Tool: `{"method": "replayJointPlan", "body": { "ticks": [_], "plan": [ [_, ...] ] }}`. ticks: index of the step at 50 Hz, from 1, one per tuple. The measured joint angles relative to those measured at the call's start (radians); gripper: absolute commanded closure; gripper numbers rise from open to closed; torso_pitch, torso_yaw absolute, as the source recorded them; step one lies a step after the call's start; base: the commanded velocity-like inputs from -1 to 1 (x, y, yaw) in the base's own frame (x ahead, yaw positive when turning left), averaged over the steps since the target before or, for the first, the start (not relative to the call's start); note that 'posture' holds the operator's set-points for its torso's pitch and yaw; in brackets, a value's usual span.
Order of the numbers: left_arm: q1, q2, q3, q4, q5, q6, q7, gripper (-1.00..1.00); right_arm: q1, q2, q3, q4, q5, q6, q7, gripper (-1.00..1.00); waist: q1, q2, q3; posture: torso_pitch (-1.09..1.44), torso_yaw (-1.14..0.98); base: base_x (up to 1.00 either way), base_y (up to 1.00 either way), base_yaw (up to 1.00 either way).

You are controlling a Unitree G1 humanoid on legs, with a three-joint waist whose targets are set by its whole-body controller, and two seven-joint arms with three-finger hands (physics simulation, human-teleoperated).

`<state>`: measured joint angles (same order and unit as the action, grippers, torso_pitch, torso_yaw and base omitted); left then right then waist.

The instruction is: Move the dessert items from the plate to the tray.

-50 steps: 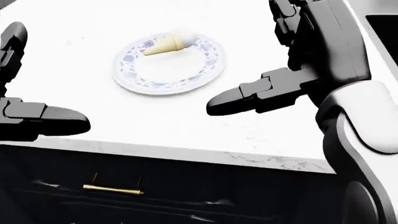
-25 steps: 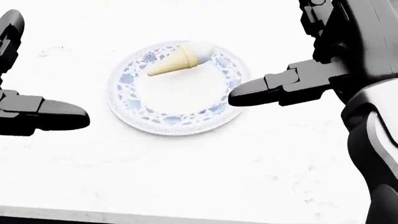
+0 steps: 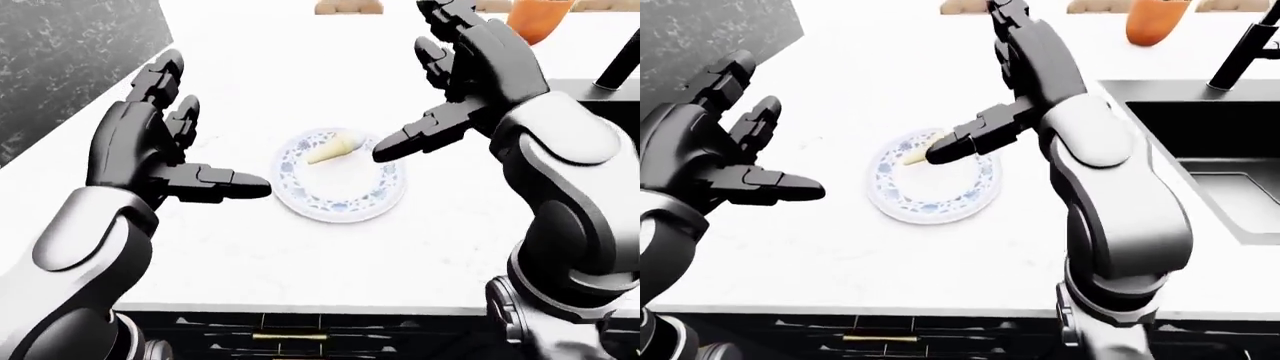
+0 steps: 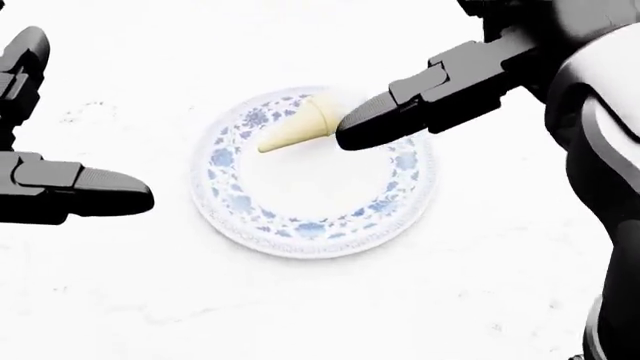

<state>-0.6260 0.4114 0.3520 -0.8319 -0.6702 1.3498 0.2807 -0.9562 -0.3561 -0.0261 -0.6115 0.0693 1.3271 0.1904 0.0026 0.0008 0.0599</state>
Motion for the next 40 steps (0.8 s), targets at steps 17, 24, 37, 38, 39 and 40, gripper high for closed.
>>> {"method": "replayJointPlan", "body": {
  "ticks": [17,24,37,38,39,40],
  "plan": [
    [0.058,-0.031,-0.049,0.014,0.074,-0.062,-0.052,-1.00,-0.333,0.101,0.079,0.863,-0.448,-0.427,0.285,-1.00,-0.019,0.038,0.000,0.00,0.00,0.00,0.00,0.00],
    [0.071,-0.044,-0.048,0.015,0.122,-0.078,-0.087,-1.00,-0.408,0.167,0.086,1.183,-0.640,-0.710,0.322,-1.00,-0.024,0.050,0.004,0.00,0.00,0.00,0.00,0.00],
    [0.103,-0.049,-0.030,0.036,0.191,-0.116,-0.163,-1.00,-0.431,0.271,0.094,1.505,-0.835,-1.161,0.219,-1.00,-0.028,0.052,-0.003,0.00,0.00,0.00,0.00,0.00],
    [0.107,-0.049,-0.028,0.036,0.194,-0.119,-0.168,-1.00,-0.431,0.277,0.096,1.515,-0.844,-1.179,0.210,-1.00,-0.028,0.052,-0.004,0.00,0.00,0.00,0.00,0.00],
    [0.112,-0.048,-0.025,0.038,0.197,-0.124,-0.174,-1.00,-0.433,0.282,0.101,1.527,-0.854,-1.198,0.203,-1.00,-0.028,0.052,-0.004,0.00,0.00,0.00,0.00,0.00],
    [0.119,-0.047,-0.022,0.041,0.200,-0.130,-0.181,-1.00,-0.435,0.286,0.105,1.541,-0.865,-1.216,0.195,-1.00,-0.028,0.052,-0.005,0.00,0.00,0.00,0.00,0.00]
  ]
}}
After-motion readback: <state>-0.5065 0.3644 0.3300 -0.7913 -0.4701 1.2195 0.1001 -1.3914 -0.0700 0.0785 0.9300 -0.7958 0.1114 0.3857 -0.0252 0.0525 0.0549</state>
